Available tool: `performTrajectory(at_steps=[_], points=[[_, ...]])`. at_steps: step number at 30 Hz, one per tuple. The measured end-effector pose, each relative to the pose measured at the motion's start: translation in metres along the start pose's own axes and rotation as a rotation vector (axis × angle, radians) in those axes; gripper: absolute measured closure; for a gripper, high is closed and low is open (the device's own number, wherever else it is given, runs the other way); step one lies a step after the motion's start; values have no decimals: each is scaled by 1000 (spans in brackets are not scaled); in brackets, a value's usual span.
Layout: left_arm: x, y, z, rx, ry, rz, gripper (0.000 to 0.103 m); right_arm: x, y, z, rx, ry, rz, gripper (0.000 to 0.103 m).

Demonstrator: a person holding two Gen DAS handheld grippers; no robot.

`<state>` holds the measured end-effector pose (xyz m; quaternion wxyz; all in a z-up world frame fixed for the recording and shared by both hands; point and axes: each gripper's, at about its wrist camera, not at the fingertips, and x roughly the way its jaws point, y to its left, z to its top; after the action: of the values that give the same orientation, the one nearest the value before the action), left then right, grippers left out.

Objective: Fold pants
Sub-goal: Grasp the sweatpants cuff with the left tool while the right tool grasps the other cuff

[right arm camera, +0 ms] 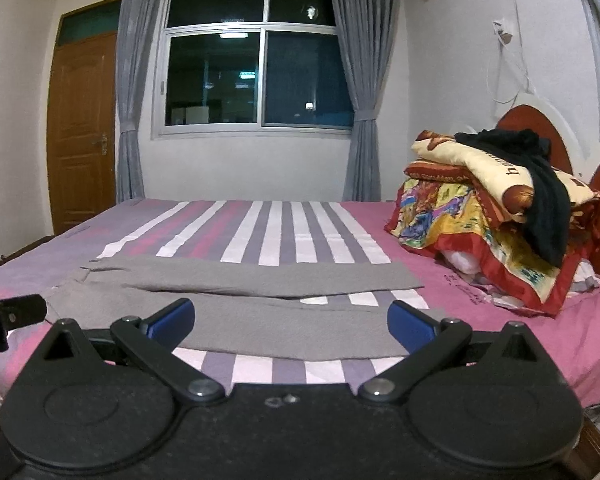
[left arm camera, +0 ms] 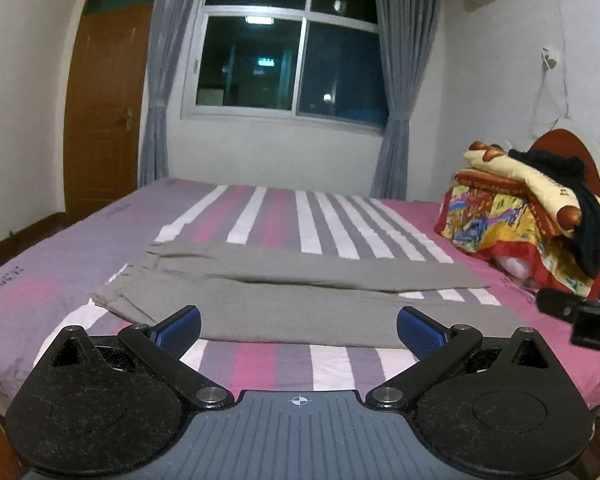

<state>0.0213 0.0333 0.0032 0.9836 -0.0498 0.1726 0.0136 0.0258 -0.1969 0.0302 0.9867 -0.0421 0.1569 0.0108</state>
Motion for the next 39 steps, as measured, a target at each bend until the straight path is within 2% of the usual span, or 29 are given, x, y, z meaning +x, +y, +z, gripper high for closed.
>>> performTrajectory(at_steps=[4,8,11,13,15,18,20,22,23,24,25,29,30,32,35,39], points=[[29,12,9,9,7,-44,0,28,0,8,-36,19,63,0],[73,31,27,-11,74,-86,0,62,-20,25,24,11,26,0],[109,50,43,5,126,-59,0,93,-47,41,78,28,15,0],[138,64,54,66,138,-33,0,110,-54,50,42,-8,-6,0],[171,77,67,114,162,-17,0,129,-52,60,-10,-48,8,0],[227,102,86,169,194,23,0,174,-47,73,-32,-39,103,0],[269,124,95,192,205,58,0,216,-41,78,-48,-3,149,4],[310,150,102,213,228,58,0,258,-33,78,-70,25,180,18],[335,165,104,228,245,83,4,285,-28,78,-89,51,194,21],[357,178,105,248,262,126,14,308,-23,77,-101,76,213,31],[381,191,107,267,292,151,34,330,-17,75,-111,99,232,39],[467,251,107,247,399,205,36,425,4,68,-156,183,327,46],[485,263,105,238,412,202,36,444,9,65,-166,203,357,45],[514,283,100,197,440,137,26,487,21,59,-176,276,446,45],[555,295,91,218,465,110,26,539,41,46,-257,343,532,45],[595,305,83,220,493,41,26,578,56,31,-329,388,625,54]])
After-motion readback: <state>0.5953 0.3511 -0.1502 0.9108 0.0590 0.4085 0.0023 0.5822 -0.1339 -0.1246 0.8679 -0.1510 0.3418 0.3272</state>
